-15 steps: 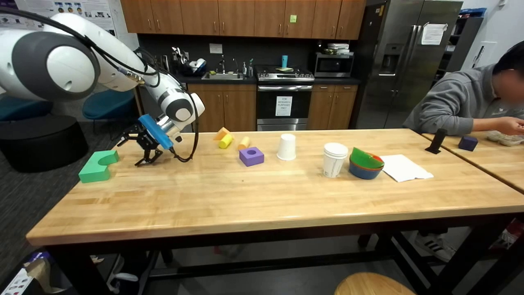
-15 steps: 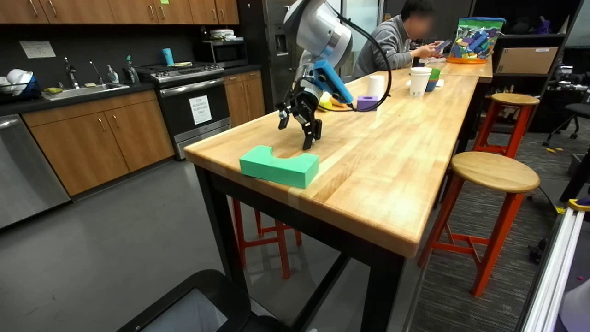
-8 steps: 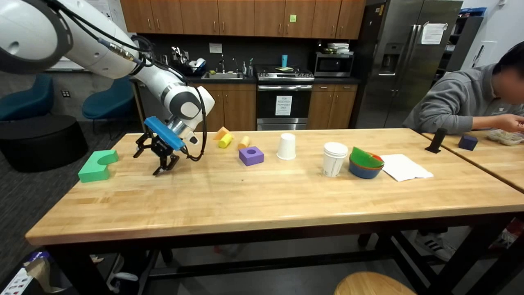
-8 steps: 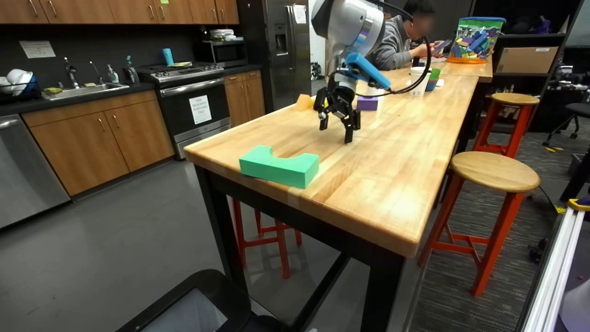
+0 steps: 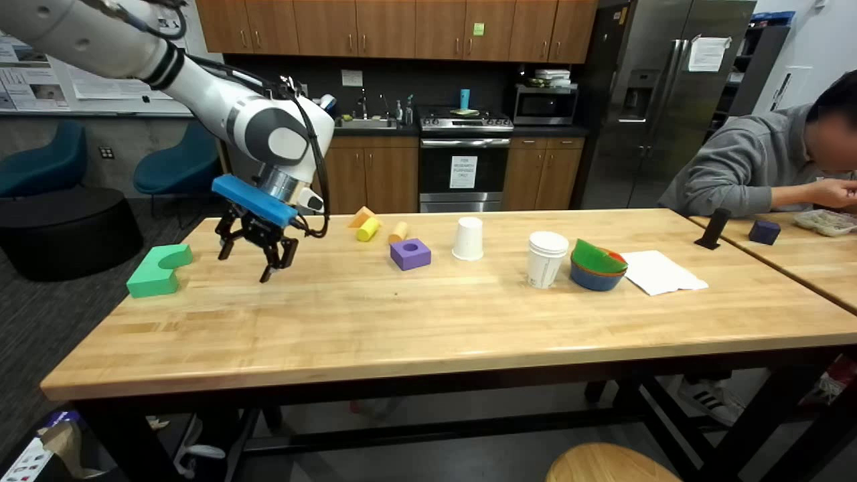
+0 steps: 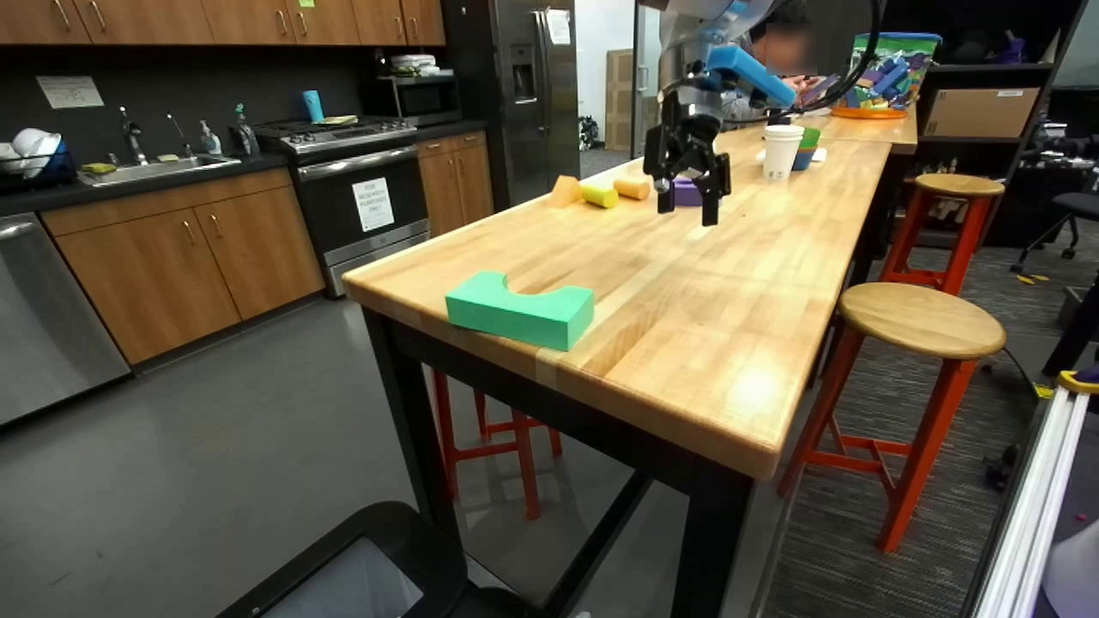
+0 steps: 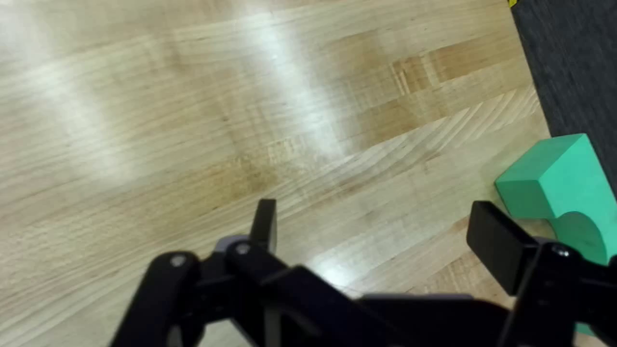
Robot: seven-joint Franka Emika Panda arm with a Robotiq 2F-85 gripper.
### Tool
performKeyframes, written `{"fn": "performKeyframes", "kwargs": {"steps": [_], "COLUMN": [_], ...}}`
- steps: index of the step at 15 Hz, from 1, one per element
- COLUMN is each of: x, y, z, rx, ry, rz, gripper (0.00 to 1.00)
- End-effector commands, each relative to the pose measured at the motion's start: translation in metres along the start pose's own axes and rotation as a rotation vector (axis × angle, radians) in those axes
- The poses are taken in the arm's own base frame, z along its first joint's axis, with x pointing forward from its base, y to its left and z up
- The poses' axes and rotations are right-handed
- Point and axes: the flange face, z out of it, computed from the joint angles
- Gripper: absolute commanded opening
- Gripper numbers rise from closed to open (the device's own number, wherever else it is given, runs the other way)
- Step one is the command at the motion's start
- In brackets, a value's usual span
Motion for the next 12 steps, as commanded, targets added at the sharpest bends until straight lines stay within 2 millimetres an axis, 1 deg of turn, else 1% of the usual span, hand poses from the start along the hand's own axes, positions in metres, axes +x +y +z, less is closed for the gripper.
{"fn": "performKeyframes", "kwargs": {"steps": [1,2,4,9,12], "x": [-0.016,-0.009,-0.011,-0.011,-0.032], "y": [-0.026,-0.015,-0.023,-0.024,0.009], "z": [-0.016,-0.013,-0.016,-0.014,-0.007], "rx": [0.001,-0.002,-0.004,-0.004,-0.102], "ry": [0.011,0.013,0.015,0.010,-0.017], "rz": [-0.055,-0.027,-0.042,-0.044,-0.005], "gripper": [1.00,1.00,1.00,1.00,1.00]}}
